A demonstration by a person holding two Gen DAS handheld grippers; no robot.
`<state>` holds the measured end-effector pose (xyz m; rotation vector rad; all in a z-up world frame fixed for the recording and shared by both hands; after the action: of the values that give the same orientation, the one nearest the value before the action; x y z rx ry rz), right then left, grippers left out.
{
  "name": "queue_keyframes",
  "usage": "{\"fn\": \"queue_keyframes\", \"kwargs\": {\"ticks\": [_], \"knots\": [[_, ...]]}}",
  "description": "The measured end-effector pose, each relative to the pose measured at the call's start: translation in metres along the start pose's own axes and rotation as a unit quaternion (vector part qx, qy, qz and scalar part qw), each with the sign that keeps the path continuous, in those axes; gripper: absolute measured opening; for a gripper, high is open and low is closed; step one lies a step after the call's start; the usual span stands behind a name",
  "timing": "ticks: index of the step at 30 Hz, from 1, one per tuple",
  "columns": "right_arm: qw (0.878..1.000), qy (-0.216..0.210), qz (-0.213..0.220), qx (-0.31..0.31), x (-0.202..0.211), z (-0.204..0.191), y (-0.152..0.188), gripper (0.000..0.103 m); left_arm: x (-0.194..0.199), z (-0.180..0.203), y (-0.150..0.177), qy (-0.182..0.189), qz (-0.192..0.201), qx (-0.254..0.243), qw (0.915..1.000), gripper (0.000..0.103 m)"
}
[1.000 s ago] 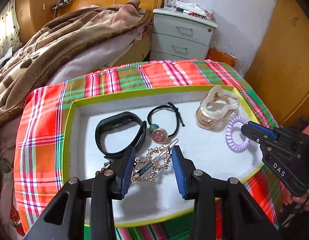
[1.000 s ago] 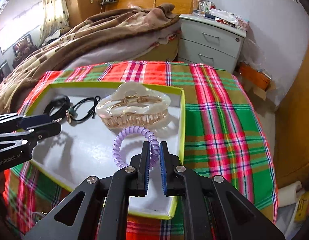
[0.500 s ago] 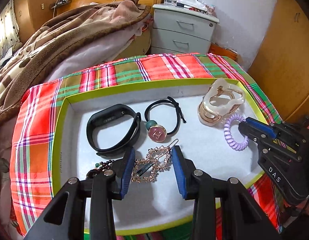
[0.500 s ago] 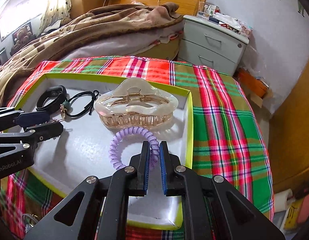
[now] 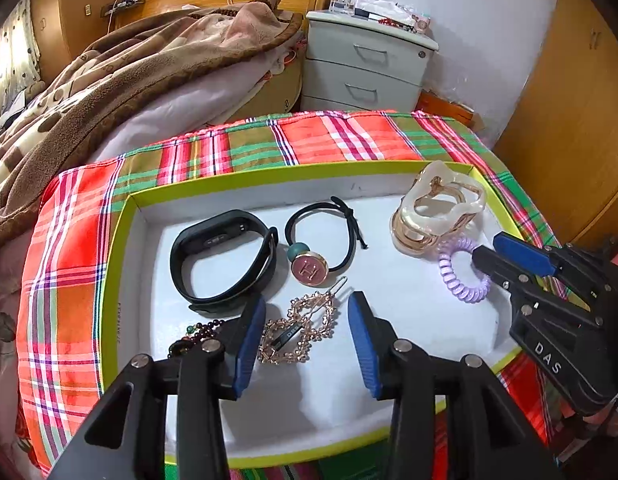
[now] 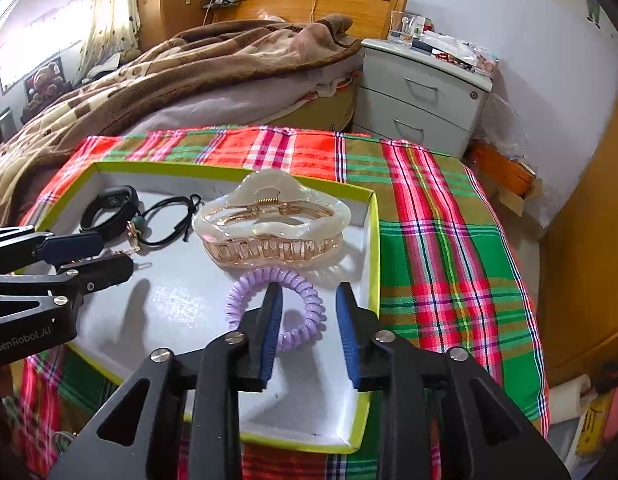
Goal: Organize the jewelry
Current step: 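Open the right tool to drop the hair tie while the left tool releases the bracelet, then grasp the gold-and-black flower hair clip with the right tool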
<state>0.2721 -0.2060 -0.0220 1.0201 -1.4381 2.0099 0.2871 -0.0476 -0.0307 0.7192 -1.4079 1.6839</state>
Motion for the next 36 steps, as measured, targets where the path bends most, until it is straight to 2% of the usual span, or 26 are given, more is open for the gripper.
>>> {"fn": "queue_keyframes", "kwargs": {"ticks": [10,22,25,29,36], "knots": [[0.999,0.011,0.044,-0.014,0.036,-0.003,0.002,0.030,0.036,0.002,0.012,0.025,0.025,0.005,0.9994,0.045],[0.996,0.020,0.084,-0.013,0.083,-0.018,0.017,0.030,0.078,0.003,0.049,0.038,0.043,-0.004,0.9983,0.046],[0.996,0.007,0.089,-0.018,0.092,-0.019,0.026,0.030,0.086,0.001,0.060,0.041,0.043,-0.002,0.9982,0.046],[0.994,-0.042,0.097,-0.032,0.100,-0.016,0.044,0.031,0.093,-0.004,0.077,0.042,0.040,0.000,0.9983,0.046],[0.992,-0.086,0.082,-0.047,0.100,-0.013,0.074,0.031,0.098,-0.015,0.100,0.048,0.029,0.019,0.9982,0.047]]}}
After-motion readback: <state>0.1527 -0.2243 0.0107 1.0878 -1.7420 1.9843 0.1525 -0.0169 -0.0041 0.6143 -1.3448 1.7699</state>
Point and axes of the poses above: each gripper's, at about its wrist camera, not at the fingertips, and x roughly against the way its jaws point, z to its right, y to its underside, the point moved 2 cm from there along -x, roughly the way its jaws point, and after that the axes turned 12 degrees about x, right-handed, at the moved point
